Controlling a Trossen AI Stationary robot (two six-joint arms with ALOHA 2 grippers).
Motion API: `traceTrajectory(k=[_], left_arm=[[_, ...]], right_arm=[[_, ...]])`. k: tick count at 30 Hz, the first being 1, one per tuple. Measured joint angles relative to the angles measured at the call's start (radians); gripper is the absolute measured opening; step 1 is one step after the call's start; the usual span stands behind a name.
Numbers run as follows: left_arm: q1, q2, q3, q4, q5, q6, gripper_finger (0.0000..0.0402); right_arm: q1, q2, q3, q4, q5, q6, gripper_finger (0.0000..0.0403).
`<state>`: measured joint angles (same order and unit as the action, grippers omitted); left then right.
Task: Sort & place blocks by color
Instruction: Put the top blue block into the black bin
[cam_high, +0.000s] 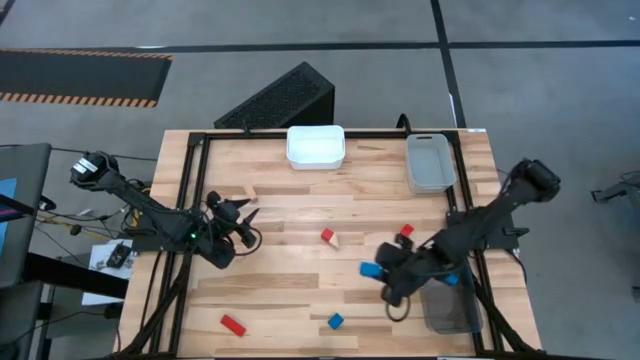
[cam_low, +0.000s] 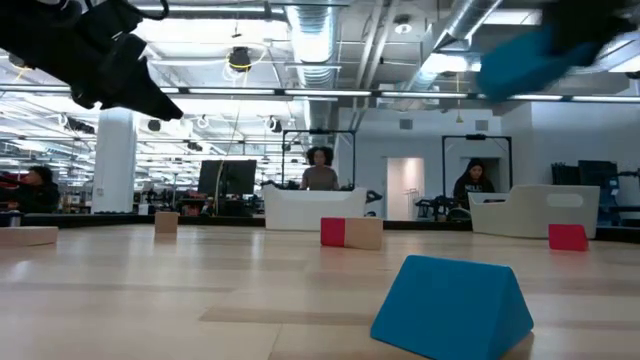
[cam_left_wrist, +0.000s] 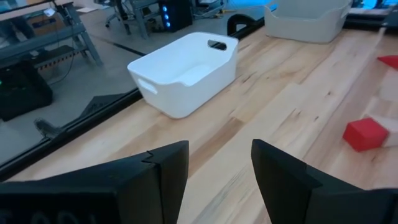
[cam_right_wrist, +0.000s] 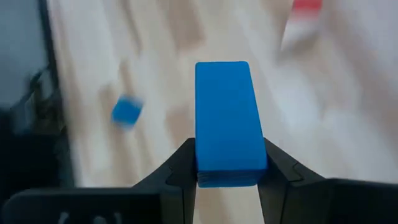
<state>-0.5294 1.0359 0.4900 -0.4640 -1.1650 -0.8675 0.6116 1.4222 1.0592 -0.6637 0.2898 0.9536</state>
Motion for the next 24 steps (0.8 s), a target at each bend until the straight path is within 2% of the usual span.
traceTrajectory(k=[7, 12, 16, 24], left_arm=[[0.017, 0.000, 0.000, 0.057, 0.006, 0.070, 0.0166], [0.019, 0.000, 0.000, 0.059, 0.007, 0.074, 0.0166], [0.019, 0.000, -0.005, 0.065, 0.008, 0.074, 0.0166], [0.019, 0.001, -0.037, 0.115, 0.018, 0.070, 0.0166]], right_arm=[[0.123, -0.073, -0.001, -0.249, -0.322, 0.275, 0.0124], [0.254, -0.095, -0.001, -0.276, -0.475, 0.497, 0.0124], [0.355, -0.094, -0.001, -0.312, -0.528, 0.626, 0.0124], [0.445, -0.093, -0.001, -0.496, -0.501, 0.792, 0.0124]])
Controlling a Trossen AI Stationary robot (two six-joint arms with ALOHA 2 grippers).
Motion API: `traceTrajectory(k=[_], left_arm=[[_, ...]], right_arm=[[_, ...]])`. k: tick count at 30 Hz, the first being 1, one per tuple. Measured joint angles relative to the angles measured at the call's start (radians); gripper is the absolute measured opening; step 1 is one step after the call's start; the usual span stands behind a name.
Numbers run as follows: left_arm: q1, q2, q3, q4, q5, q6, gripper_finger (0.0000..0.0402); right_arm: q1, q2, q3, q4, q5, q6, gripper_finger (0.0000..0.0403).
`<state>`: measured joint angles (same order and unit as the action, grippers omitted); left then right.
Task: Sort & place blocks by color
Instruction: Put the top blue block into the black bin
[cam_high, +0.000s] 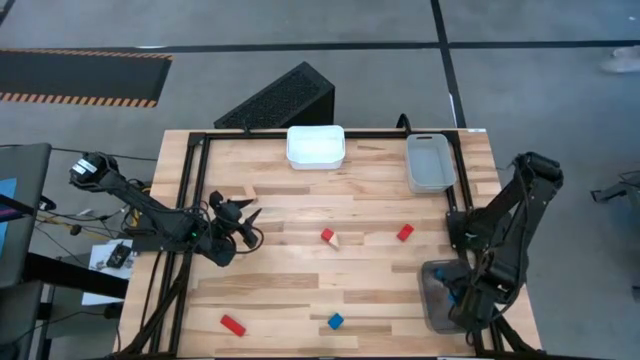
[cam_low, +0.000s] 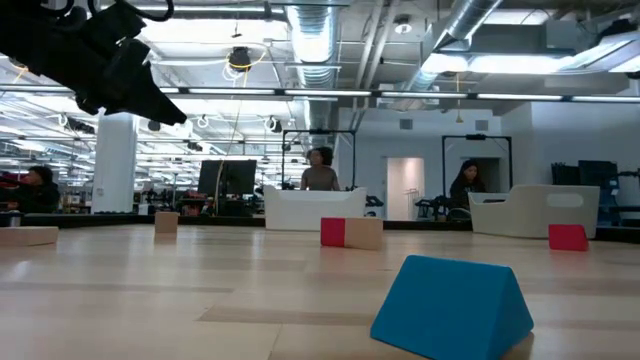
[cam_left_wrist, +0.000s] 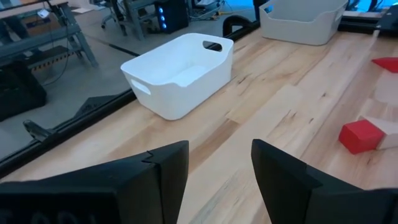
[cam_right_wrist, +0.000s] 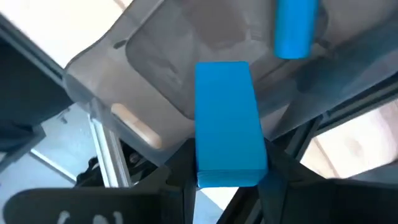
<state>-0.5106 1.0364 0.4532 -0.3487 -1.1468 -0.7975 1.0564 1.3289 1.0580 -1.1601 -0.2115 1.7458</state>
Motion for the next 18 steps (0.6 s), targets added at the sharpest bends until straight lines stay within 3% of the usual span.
traceTrajectory(k=[5, 11, 18], left_arm=[[0.000, 0.000, -0.001, 0.007, 0.011, 0.000, 0.0166], [0.000, 0.000, -0.001, 0.010, 0.024, -0.011, 0.0166], [0.000, 0.000, -0.001, 0.011, 0.024, -0.018, 0.0166]], right_arm=[[-0.006, 0.038, 0.000, -0.007, 0.000, -0.013, 0.0124], [-0.052, 0.131, 0.000, -0.007, -0.108, -0.178, 0.0124], [-0.124, 0.200, 0.000, 0.001, -0.135, -0.350, 0.0124]])
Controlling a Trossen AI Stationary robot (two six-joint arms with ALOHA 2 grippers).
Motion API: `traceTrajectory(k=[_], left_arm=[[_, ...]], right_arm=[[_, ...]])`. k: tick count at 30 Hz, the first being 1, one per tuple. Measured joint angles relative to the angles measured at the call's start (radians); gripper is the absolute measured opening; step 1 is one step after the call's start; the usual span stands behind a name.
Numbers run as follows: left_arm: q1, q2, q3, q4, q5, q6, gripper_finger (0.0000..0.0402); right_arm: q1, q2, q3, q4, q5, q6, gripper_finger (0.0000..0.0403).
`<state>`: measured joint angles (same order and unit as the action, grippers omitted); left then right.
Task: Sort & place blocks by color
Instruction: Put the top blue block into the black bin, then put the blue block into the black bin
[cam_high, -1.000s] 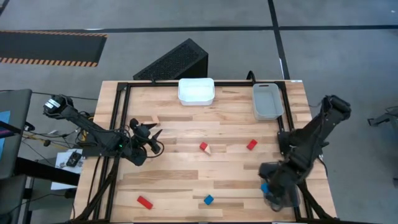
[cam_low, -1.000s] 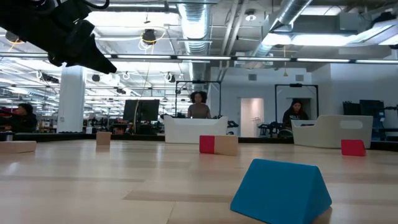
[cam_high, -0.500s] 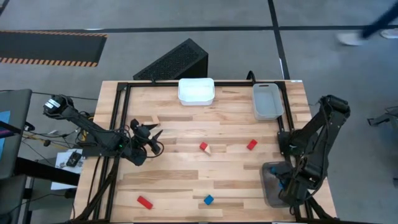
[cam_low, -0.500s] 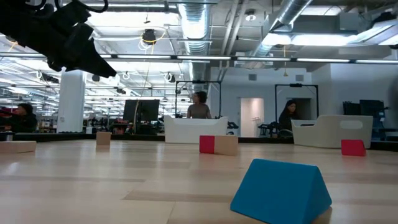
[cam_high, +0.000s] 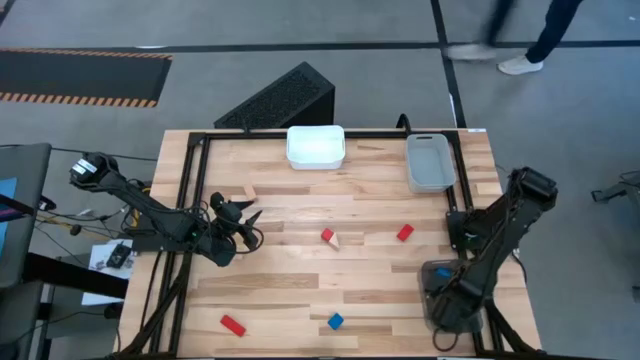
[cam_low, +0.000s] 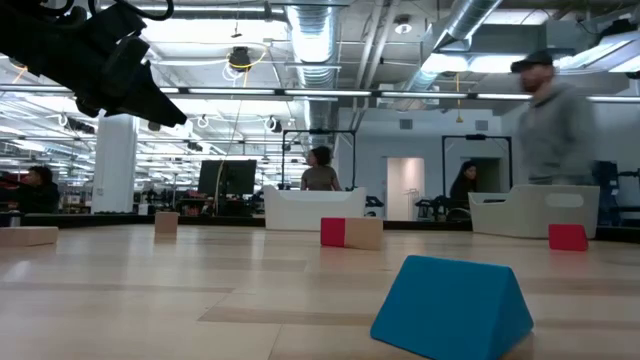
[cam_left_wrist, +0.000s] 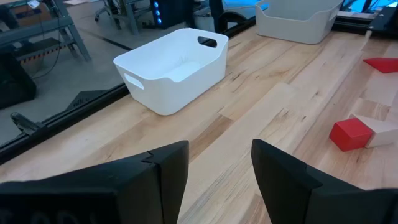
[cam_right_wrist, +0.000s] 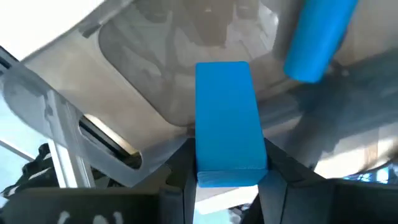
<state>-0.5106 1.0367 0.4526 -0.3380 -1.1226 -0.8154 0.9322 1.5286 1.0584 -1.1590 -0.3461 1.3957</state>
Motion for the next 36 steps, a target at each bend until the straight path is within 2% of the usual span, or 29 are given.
traceTrajectory(k=[8, 14, 17, 26, 30, 33, 36], left_arm=[[0.000, 0.000, 0.000, -0.001, 0.001, 0.006, 0.0166], [0.000, 0.000, 0.000, -0.001, 0.001, 0.008, 0.0166], [0.000, 0.000, 0.000, -0.001, 0.001, 0.008, 0.0166], [0.000, 0.000, 0.000, 0.015, 0.000, 0.008, 0.0166], [0.000, 0.000, 0.000, 0.015, 0.000, 0.008, 0.0166], [0.000, 0.000, 0.000, 0.015, -0.001, 0.008, 0.0166], [0.000, 0.000, 0.000, 0.015, -0.001, 0.000, 0.0166]], right_arm=[[-0.033, 0.101, 0.000, 0.022, -0.056, -0.181, 0.0130], [-0.040, 0.129, 0.000, 0.010, -0.049, -0.238, 0.0231], [-0.039, 0.129, 0.000, -0.010, -0.049, -0.237, 0.0257], [-0.031, 0.129, 0.000, -0.057, -0.076, -0.218, 0.0263], [-0.034, 0.114, 0.023, -0.170, -0.073, -0.217, 0.0264], [-0.039, 0.083, 0.051, -0.252, -0.020, -0.205, 0.0264], [-0.052, 0.028, 0.083, -0.268, 0.099, -0.181, 0.0264]])
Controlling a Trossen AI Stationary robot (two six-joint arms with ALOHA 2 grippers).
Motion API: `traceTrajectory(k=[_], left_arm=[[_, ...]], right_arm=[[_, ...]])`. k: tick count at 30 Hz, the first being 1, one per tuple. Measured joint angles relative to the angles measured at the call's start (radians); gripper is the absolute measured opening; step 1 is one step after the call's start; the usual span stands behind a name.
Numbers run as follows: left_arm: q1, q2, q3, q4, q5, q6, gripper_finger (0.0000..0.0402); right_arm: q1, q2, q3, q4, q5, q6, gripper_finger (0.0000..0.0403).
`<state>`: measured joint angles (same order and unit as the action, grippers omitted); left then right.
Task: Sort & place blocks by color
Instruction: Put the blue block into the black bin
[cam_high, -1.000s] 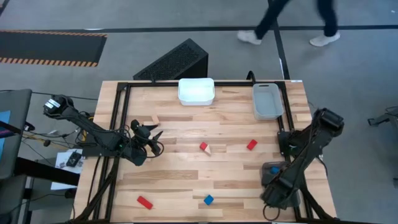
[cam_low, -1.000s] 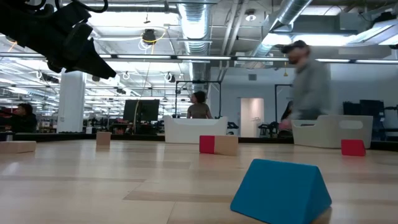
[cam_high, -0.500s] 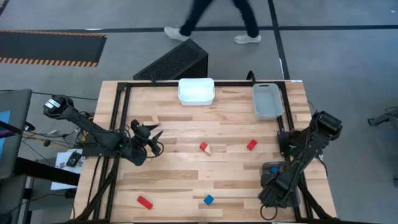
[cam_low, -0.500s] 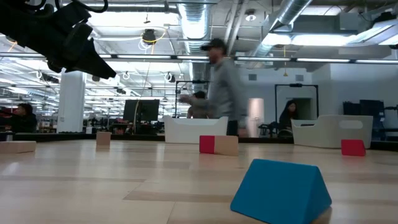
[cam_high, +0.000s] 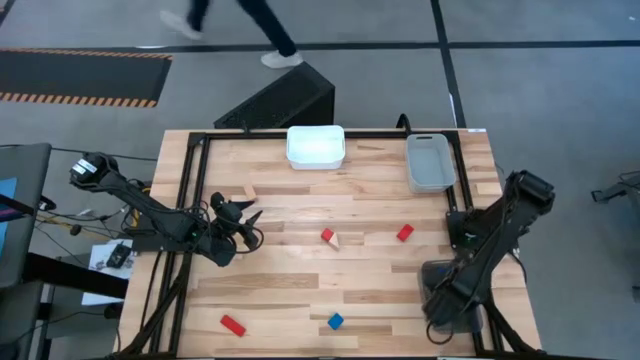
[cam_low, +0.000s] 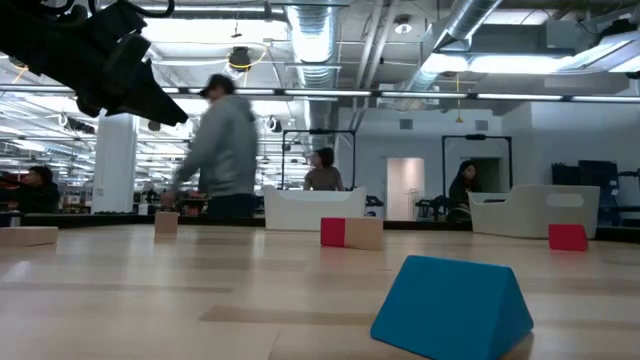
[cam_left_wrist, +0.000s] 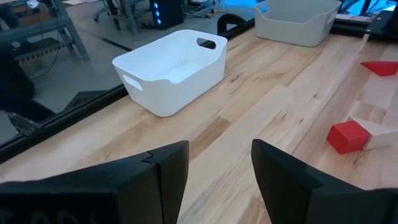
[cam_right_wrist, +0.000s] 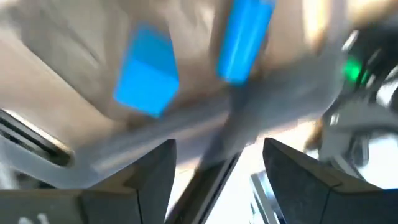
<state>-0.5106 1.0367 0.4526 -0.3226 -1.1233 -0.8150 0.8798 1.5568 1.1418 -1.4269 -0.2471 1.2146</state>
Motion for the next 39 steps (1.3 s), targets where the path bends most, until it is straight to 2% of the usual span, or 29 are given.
traceTrajectory(k=[6, 9, 11, 14, 18, 23, 26, 33, 39], left_arm=[[-0.002, 0.059, 0.000, 0.033, 0.021, -0.047, 0.0166], [-0.002, 0.119, 0.000, 0.095, 0.040, -0.047, 0.0166], [-0.002, 0.161, 0.000, 0.150, 0.054, -0.033, 0.0166], [0.000, 0.219, 0.000, 0.228, 0.079, 0.015, 0.0166], [0.000, 0.271, 0.001, 0.321, 0.133, 0.104, 0.0166], [-0.003, 0.289, 0.009, 0.377, 0.211, 0.215, 0.0166], [-0.006, 0.292, 0.010, 0.408, 0.226, 0.238, 0.0166], [-0.007, 0.292, 0.010, 0.437, 0.221, 0.238, 0.0166], [0.021, 0.292, 0.010, 0.453, 0.175, 0.286, 0.0166]], right_arm=[[-0.052, -0.106, 0.015, 0.091, 0.369, 0.022, 0.0264], [-0.100, -0.128, 0.015, 0.171, 0.541, -0.029, 0.0264], [-0.138, -0.124, 0.015, 0.235, 0.600, -0.104, 0.0264], [-0.201, -0.103, 0.015, 0.373, 0.634, -0.265, 0.0264], [-0.263, -0.067, -0.022, 0.652, 0.623, -0.516, 0.0264], [-0.307, 0.039, -0.057, 1.022, 0.492, -0.801, 0.0264], [-0.307, 0.119, -0.053, 1.150, 0.458, -0.946, 0.0264], [-0.298, 0.308, 0.019, 1.287, 0.448, -1.229, 0.0264], [-0.325, 0.435, 0.108, 1.299, 0.254, -1.302, 0.0264]])
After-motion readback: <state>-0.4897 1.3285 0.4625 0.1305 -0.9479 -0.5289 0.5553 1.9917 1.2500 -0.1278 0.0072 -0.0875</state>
